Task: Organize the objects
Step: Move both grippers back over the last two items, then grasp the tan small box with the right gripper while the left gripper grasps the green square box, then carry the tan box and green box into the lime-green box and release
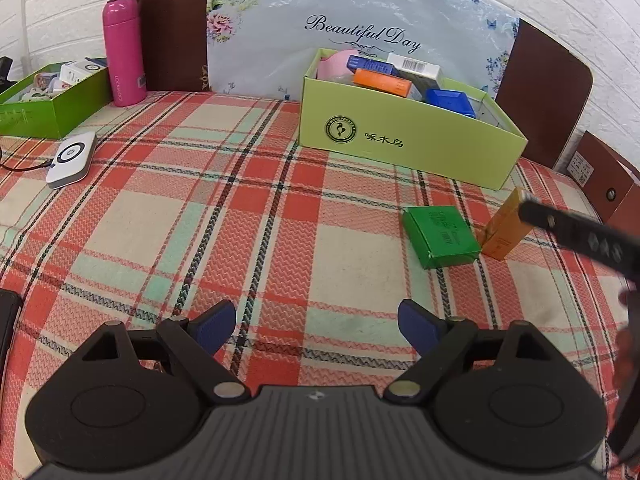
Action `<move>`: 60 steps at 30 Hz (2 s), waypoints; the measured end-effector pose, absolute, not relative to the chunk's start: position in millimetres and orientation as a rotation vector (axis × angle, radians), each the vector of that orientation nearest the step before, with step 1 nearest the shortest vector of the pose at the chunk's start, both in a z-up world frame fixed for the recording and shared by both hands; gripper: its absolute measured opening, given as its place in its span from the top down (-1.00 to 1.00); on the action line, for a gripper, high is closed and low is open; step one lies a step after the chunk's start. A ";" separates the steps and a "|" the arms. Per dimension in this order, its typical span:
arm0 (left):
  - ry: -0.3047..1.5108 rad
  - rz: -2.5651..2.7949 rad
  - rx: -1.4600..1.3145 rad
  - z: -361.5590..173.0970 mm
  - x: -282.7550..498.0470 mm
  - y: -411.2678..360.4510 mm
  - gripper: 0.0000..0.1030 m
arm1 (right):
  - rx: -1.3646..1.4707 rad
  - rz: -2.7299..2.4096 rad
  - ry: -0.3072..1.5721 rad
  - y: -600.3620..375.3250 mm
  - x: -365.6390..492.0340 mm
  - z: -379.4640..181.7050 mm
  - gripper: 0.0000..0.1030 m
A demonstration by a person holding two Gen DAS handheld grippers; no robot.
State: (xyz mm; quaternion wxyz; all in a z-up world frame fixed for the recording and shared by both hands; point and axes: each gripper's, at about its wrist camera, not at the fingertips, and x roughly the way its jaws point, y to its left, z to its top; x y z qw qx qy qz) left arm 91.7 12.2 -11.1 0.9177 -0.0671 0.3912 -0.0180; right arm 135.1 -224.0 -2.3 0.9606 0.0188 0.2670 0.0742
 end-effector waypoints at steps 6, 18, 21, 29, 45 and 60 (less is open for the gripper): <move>0.814 -0.048 -0.150 -12.9 92.5 14.7 -0.77 | -0.002 0.159 0.563 -218.3 159.7 -10.8 0.32; 0.807 -0.132 -0.170 -15.4 137.8 -32.0 -0.77 | 0.057 0.227 0.656 -234.0 56.7 -46.4 0.23; 0.788 -0.133 -0.179 -15.8 160.0 -51.2 -0.77 | 0.084 0.228 0.657 -235.3 47.8 -45.7 0.13; 0.879 -0.118 -0.193 -38.1 207.7 -86.1 -0.76 | 0.108 0.237 0.662 -239.3 39.7 -43.1 -0.01; 0.855 -0.224 -0.132 -43.4 113.0 -20.4 -0.36 | 0.050 0.179 0.699 -221.4 80.5 -53.6 -0.01; 0.861 -0.181 -0.103 -45.1 108.4 -20.7 -0.36 | -0.044 0.216 0.752 -198.7 57.1 -45.1 0.19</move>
